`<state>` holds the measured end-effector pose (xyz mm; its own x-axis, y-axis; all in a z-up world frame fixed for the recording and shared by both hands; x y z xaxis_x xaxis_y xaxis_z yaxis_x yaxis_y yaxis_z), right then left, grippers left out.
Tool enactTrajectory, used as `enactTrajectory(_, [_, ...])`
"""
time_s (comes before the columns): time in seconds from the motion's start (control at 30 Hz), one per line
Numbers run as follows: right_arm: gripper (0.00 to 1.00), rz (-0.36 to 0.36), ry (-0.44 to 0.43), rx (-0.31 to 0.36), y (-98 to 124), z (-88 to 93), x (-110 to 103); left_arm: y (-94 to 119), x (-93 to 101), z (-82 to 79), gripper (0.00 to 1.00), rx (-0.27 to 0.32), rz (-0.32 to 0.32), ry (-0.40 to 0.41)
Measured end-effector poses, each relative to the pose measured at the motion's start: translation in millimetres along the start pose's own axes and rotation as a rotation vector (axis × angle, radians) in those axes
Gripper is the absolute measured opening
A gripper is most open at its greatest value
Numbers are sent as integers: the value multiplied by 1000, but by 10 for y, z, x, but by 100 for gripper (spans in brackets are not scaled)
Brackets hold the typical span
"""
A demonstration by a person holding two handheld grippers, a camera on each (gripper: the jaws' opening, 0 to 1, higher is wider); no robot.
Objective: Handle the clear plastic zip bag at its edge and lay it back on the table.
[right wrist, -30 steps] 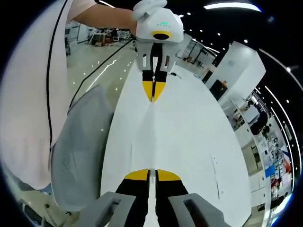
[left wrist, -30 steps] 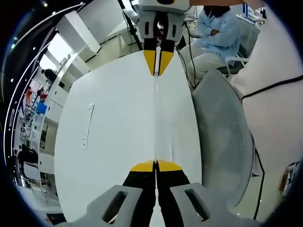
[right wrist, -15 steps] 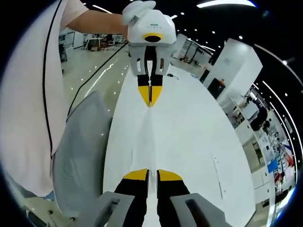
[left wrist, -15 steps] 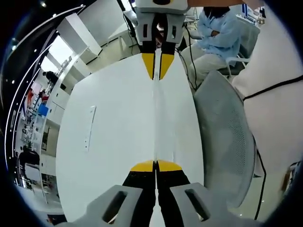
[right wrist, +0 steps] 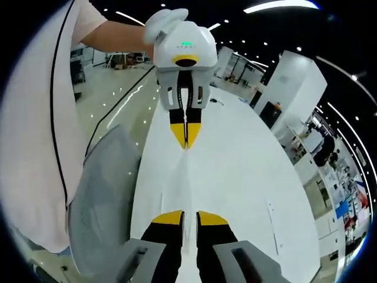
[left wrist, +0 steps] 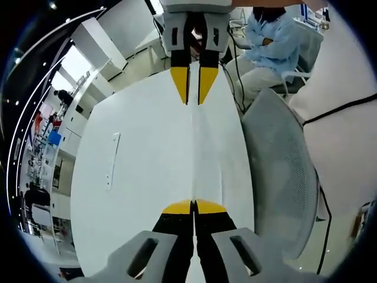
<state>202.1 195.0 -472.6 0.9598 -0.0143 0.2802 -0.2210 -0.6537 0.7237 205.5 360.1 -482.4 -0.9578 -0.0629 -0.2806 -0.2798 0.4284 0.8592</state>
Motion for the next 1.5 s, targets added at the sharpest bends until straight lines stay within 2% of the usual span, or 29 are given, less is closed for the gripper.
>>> enactTrajectory(0.4, [4, -13, 18, 9, -93, -141, 33, 15, 34, -35, 0, 8, -3, 5])
enactTrajectory(1.5, [3, -85, 26, -51, -351, -161, -7, 13, 26, -102, 0, 29, -35, -12])
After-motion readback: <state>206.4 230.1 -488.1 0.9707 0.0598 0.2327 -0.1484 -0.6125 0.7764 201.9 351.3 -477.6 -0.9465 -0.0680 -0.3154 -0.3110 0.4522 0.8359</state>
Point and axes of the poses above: the point that each gripper's makers call its tool centre point, and the gripper's own axes: y roughly backward along the fingers, x roughly to its right, z roughly out of its underside, the point moved 6 cm from there along y, roughly backward along the fingers, and after that the axes turned 1 degree about -x, right-handed, at the moved point
